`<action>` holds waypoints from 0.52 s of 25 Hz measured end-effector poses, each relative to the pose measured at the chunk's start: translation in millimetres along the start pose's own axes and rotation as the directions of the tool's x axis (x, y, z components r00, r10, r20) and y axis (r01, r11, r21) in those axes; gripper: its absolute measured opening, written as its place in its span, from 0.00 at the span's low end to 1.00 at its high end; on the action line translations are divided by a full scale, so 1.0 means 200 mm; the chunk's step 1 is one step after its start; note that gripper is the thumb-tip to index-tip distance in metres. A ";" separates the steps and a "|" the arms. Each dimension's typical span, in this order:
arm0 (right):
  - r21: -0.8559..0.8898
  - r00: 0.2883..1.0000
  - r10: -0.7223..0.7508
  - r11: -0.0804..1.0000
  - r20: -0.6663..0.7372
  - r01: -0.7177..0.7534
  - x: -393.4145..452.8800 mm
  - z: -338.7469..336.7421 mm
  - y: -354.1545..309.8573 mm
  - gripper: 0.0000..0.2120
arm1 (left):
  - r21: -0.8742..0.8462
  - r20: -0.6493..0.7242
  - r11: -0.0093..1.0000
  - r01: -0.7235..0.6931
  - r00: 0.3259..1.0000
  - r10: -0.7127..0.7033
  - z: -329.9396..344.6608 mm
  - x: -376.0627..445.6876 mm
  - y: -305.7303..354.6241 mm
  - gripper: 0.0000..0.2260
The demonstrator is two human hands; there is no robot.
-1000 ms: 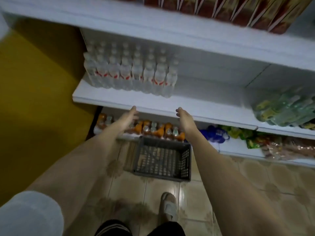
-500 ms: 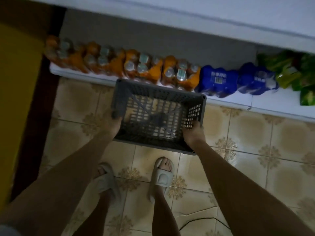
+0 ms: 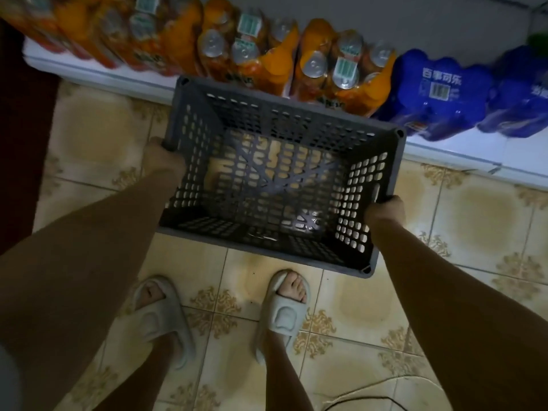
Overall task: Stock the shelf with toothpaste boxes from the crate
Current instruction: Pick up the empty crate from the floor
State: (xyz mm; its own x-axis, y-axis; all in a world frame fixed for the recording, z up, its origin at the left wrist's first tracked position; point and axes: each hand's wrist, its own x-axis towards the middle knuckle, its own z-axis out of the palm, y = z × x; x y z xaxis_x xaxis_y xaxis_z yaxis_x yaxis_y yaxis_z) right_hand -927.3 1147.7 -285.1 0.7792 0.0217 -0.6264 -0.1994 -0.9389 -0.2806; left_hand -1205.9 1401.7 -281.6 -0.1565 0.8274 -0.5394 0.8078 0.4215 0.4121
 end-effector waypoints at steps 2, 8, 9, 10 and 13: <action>0.012 1.000 -0.018 1.000 -0.008 0.018 -0.04 0.00 -0.02 0.17 | -0.024 0.010 0.998 0.053 0.999 -0.052 -0.07 0.00 -0.02 0.17; -0.109 0.984 -0.158 0.980 0.083 0.166 -0.34 0.08 -0.30 0.14 | -0.319 -0.035 0.863 0.391 0.906 -0.423 -0.39 -0.04 -0.34 0.14; -0.134 0.978 -0.186 0.971 0.099 0.198 -0.40 0.13 -0.37 0.14 | -0.378 -0.019 0.818 0.434 0.879 -0.476 -0.47 -0.05 -0.42 0.14; -0.157 0.969 -0.219 0.959 0.112 0.235 -0.46 0.19 -0.44 0.14 | -0.423 0.012 0.767 0.482 0.849 -0.528 -0.54 -0.04 -0.53 0.15; -0.206 0.931 -0.309 0.915 0.196 0.347 -0.71 0.43 -0.65 0.13 | -0.557 0.086 0.630 0.540 0.793 -0.604 -0.77 -0.01 -0.90 0.20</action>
State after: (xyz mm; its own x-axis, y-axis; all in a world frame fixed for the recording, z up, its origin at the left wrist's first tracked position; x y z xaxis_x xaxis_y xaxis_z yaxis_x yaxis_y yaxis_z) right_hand -1062.5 1296.5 -222.6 0.6700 0.3780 -0.6389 0.2110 -0.9221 -0.3243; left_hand -1438.0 1381.9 -242.2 -0.5628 0.3695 -0.7394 0.1080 0.9197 0.3774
